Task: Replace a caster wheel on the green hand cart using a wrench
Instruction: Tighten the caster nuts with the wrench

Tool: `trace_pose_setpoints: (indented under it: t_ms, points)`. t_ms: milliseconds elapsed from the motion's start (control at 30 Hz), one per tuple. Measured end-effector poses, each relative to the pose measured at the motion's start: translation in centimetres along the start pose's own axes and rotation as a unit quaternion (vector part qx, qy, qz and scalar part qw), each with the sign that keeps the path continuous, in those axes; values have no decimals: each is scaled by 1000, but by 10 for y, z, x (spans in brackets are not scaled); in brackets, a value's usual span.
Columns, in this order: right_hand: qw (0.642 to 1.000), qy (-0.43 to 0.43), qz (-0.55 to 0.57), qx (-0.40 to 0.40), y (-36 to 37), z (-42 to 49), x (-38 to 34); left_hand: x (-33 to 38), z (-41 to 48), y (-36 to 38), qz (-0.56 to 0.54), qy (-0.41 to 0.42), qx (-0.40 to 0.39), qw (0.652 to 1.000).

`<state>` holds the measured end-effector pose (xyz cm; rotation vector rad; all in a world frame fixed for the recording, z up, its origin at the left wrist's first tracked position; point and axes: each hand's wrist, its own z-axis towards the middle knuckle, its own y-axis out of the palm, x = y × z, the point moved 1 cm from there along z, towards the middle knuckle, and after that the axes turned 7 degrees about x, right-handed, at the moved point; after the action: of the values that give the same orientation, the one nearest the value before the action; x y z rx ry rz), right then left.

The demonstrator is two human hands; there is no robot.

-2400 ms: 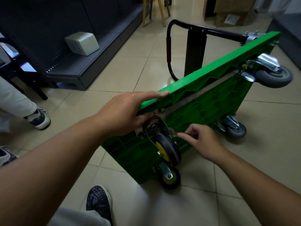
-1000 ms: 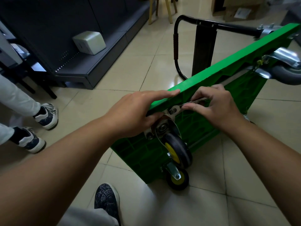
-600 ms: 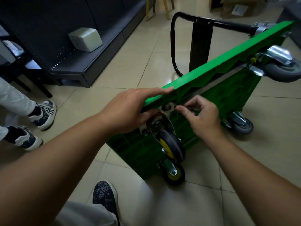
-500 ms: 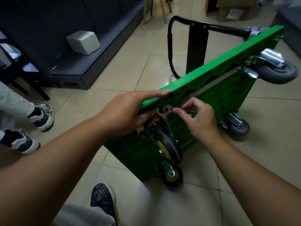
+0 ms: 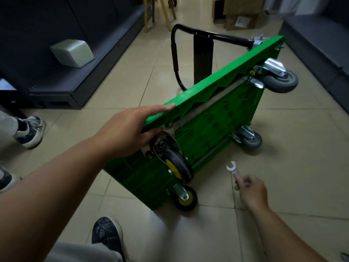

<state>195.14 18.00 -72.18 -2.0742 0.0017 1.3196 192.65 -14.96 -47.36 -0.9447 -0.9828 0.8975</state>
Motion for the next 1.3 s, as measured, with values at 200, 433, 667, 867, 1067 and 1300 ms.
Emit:
trace_pose_setpoints:
  t_ms: [200,433,667,867,1067,1300]
  points:
    - [975,203,39,-85,46,-42,100,7,-2,0,-19,-10,-18,1000]
    - [966,246,-39,-70,53,-67,157,9,-2,-4,-34,-28,-22,999]
    - [974,204,-90,-44,50,-65,166,11,-2,-7,-52,-36,-34,997]
    - [983,109,-146,-34,42,-55,159,11,-2,-7,-63,-29,-32,997]
    - [936,133,-320,61,-22,-31,190,10,-2,-8,-62,-28,-37,997]
    - [956,189,-221,47,-22,-27,196,9,-2,-7,-64,-29,-41,997]
